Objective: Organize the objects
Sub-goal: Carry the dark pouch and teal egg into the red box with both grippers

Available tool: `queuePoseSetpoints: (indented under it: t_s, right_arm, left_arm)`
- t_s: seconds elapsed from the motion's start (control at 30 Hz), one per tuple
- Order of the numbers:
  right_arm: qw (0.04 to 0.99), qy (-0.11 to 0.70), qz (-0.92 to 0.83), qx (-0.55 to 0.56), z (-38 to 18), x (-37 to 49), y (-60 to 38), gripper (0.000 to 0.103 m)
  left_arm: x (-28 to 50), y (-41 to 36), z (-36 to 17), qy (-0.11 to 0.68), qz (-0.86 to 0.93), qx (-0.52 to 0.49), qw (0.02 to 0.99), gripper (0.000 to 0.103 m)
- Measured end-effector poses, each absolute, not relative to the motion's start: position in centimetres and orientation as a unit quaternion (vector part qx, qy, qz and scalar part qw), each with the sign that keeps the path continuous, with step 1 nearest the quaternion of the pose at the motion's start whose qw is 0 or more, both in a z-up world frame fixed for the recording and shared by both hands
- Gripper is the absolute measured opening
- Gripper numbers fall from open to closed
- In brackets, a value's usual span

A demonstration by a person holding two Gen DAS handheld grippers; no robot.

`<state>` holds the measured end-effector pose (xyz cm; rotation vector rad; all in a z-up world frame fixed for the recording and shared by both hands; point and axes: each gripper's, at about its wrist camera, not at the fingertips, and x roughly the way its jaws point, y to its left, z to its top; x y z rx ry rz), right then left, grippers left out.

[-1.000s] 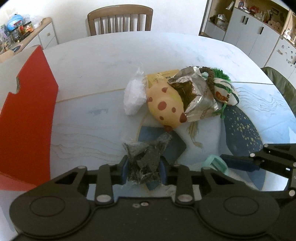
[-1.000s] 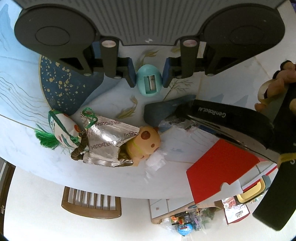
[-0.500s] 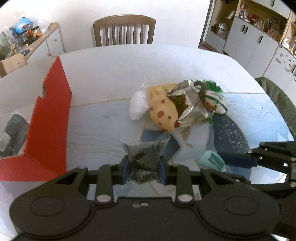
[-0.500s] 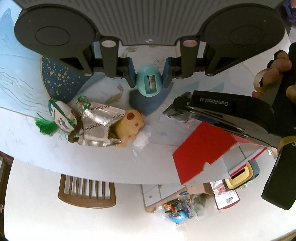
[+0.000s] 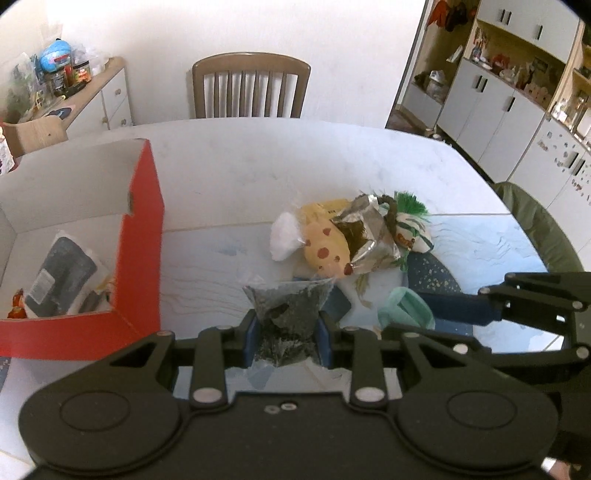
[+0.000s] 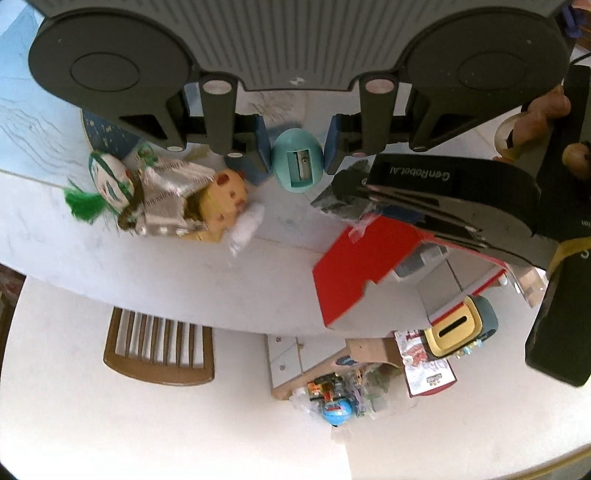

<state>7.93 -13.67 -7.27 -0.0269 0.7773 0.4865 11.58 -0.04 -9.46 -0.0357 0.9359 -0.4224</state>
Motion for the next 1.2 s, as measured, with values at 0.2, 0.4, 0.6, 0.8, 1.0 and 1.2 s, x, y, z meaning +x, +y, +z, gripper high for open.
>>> queuePoseSetpoints:
  t_s: [0.2, 0.4, 0.6, 0.8, 1.0, 1.2]
  right_arm:
    - [0.901, 0.359, 0.244, -0.017, -5.0, 8.4, -10.8, 0.030]
    - [0.902, 0.348, 0.254, -0.017, -3.3, 9.1, -7.4, 0.030]
    - [0.902, 0.345, 0.260, -0.021, -2.4, 10.2, -3.6, 0.030]
    - [0.900, 0.345, 0.263, -0.031, -2.2, 11.9, 0.0, 0.030]
    - [0.897, 0.356, 0.257, -0.049, -3.3, 14.6, 3.2, 0.030]
    - [0.891, 0.378, 0.243, -0.073, -5.5, 17.3, 5.9, 0.030]
  left_arm:
    - [12.0, 3.5, -7.9, 0.443, -0.192, -0.022, 0.875, 0.030]
    - [12.9, 7.9, -6.6, 0.443, -0.174, -0.022, 0.879, 0.030]
    - [14.1, 11.9, -6.1, 0.435, -0.159, -0.020, 0.886, 0.030]
    - [15.9, 15.9, -6.1, 0.432, -0.137, -0.025, 0.891, 0.030]
    - [18.5, 18.8, -7.3, 0.440, -0.113, -0.016, 0.891, 0.030]
    - [21.3, 21.1, -9.2, 0.455, -0.092, 0.001, 0.886, 0.030]
